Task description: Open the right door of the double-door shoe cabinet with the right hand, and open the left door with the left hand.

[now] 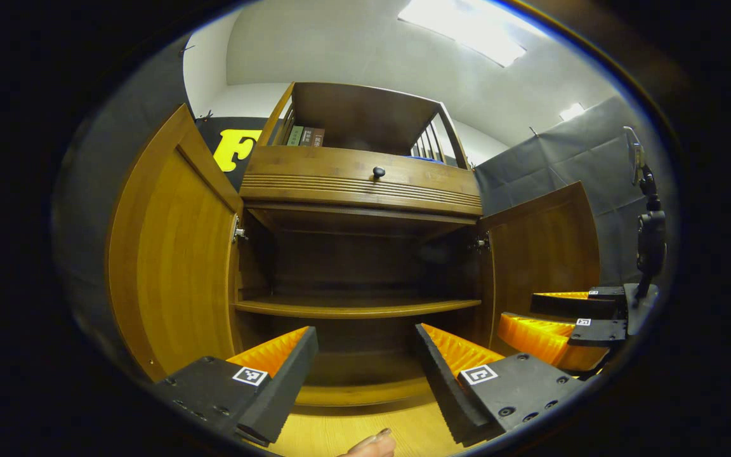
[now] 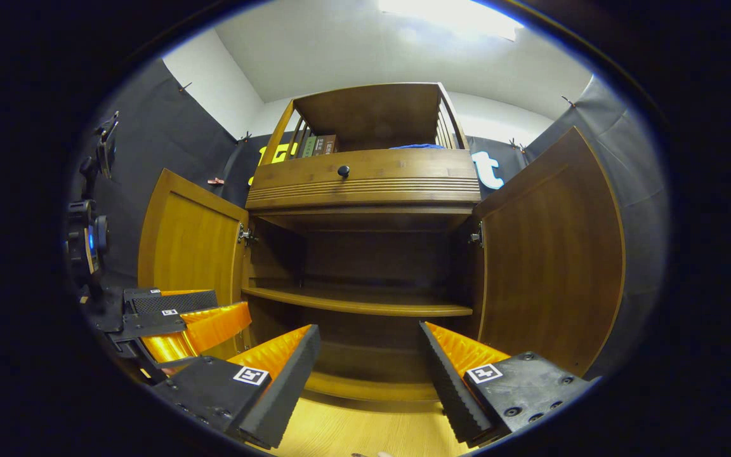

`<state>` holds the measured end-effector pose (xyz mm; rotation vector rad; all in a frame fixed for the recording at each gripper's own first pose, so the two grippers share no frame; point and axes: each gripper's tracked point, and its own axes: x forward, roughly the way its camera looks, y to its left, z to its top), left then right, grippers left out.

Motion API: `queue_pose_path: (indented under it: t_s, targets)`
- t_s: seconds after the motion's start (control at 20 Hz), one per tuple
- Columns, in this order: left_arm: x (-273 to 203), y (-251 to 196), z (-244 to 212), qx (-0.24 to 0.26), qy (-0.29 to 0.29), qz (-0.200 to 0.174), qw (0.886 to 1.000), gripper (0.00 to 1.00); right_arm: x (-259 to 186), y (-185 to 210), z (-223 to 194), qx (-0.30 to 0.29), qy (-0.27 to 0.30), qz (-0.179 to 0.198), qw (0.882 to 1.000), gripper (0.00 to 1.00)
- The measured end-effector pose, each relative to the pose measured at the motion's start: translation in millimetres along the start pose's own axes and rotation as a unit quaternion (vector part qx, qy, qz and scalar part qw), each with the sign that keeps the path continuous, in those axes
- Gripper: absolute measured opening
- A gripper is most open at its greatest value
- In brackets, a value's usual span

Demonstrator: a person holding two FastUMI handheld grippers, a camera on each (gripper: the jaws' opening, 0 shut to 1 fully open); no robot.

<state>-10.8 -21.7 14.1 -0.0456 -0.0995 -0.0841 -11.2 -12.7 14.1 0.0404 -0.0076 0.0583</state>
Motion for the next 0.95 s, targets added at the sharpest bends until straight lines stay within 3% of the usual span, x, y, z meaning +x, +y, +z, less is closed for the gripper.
queue_pose_path:
  t_s: [0.95]
  targets:
    - [-1.4, 5.1, -0.5, -0.003, 0.0, 0.009, 1.0, 0.95, -2.0, 1.7, 0.3, 0.003, 0.002, 0.003, 1.0, 0.97]
